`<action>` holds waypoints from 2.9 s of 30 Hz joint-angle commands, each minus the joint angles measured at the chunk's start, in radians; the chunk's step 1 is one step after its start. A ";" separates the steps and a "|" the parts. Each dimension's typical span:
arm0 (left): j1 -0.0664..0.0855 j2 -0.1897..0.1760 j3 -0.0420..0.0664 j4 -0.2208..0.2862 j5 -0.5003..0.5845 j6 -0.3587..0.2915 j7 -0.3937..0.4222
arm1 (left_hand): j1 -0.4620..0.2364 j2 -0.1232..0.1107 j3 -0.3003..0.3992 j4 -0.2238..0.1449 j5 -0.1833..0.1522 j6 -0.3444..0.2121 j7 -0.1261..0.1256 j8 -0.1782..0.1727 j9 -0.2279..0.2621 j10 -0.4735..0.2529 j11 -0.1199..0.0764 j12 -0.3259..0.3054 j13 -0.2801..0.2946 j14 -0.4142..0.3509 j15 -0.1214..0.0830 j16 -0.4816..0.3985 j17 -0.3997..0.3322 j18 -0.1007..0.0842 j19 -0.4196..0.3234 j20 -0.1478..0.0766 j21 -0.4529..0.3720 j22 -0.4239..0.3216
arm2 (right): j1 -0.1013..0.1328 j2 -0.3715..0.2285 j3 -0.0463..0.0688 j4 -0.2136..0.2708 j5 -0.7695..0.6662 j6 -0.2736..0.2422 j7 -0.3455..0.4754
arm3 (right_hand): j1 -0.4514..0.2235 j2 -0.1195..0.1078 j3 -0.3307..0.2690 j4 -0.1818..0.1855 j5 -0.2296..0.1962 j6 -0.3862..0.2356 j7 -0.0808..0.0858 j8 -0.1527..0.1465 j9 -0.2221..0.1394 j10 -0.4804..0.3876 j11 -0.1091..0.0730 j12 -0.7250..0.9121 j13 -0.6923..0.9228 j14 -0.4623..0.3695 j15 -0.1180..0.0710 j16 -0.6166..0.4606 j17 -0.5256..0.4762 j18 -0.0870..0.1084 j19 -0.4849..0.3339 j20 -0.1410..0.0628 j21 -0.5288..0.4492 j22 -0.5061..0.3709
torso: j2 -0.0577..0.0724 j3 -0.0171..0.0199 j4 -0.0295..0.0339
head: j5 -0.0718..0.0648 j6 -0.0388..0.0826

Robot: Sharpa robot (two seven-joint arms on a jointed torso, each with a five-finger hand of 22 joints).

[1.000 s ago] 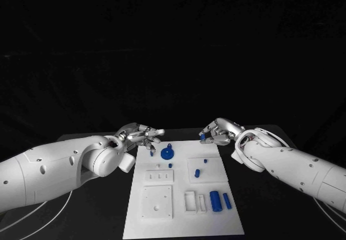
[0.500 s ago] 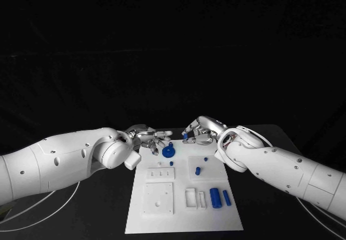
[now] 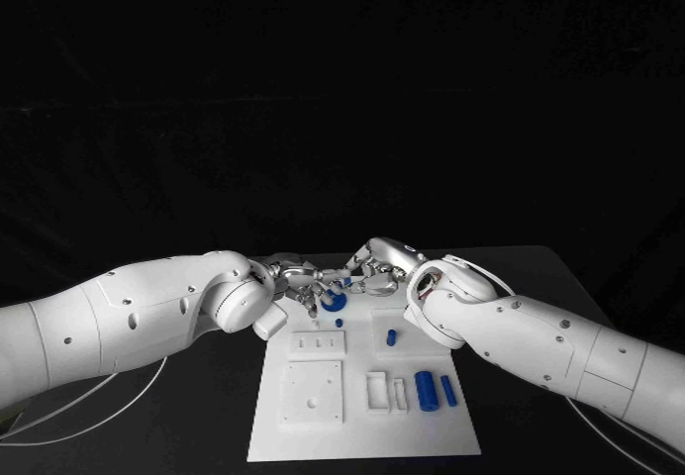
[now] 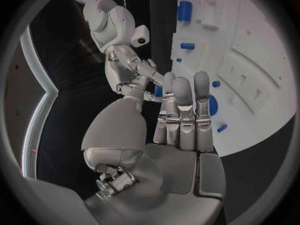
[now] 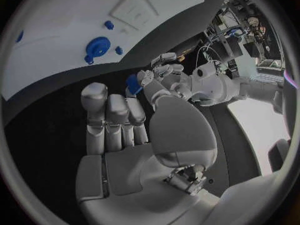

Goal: Assemble the parts on the task board

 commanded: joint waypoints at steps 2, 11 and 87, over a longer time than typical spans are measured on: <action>0.002 0.009 0.001 -0.001 -0.050 -0.014 -0.038 | -0.001 -0.016 0.002 0.013 -0.004 -0.013 0.005 -0.004 0.005 -0.006 0.006 -0.012 -0.001 -0.011 0.005 0.005 -0.004 0.007 -0.009 0.001 -0.008 0.003 | -0.002 0.006 -0.005 0.010 -0.018 0.033 -0.037 | -0.001 -0.002 0.001 0.005 0.004 0.000 0.001 0.004 0.001 0.001 -0.003 -0.004 0.023 0.003 -0.003 -0.004 -0.002 0.020 0.056 -0.001 0.003 0.063 | 0.000 -0.0005 -0.0003 | 0.002 -0.001; 0.002 0.011 0.001 -0.003 -0.062 -0.037 -0.041 | 0.003 -0.018 0.003 0.017 -0.004 -0.026 0.009 -0.004 0.008 -0.018 0.011 -0.018 -0.008 -0.015 0.009 0.005 -0.006 0.009 -0.011 0.006 -0.016 0.006 | -0.005 0.008 -0.013 0.019 -0.018 0.054 -0.045 | -0.001 -0.003 0.004 0.003 0.007 0.002 0.001 0.005 0.002 0.001 -0.003 -0.004 0.023 0.003 -0.003 -0.005 -0.001 0.020 0.056 -0.001 0.004 0.062 | 0.000 -0.0008 -0.0003 | 0.004 -0.002; 0.001 0.040 0.001 -0.025 -0.094 0.052 -0.111 | 0.112 0.176 -0.098 -0.197 -0.004 -0.021 0.004 -0.004 -0.018 -0.022 0.009 -0.024 -0.025 -0.021 0.008 0.009 -0.011 0.004 -0.007 0.004 -0.057 0.055 | -0.013 0.038 -0.036 0.007 0.011 0.079 -0.039 | -0.006 0.005 -0.005 0.005 0.012 0.002 0.000 0.004 0.002 0.001 -0.005 -0.003 0.027 0.004 -0.003 -0.012 0.001 0.022 0.056 0.000 0.007 0.056 | 0.003 -0.0016 -0.0030 | 0.014 -0.010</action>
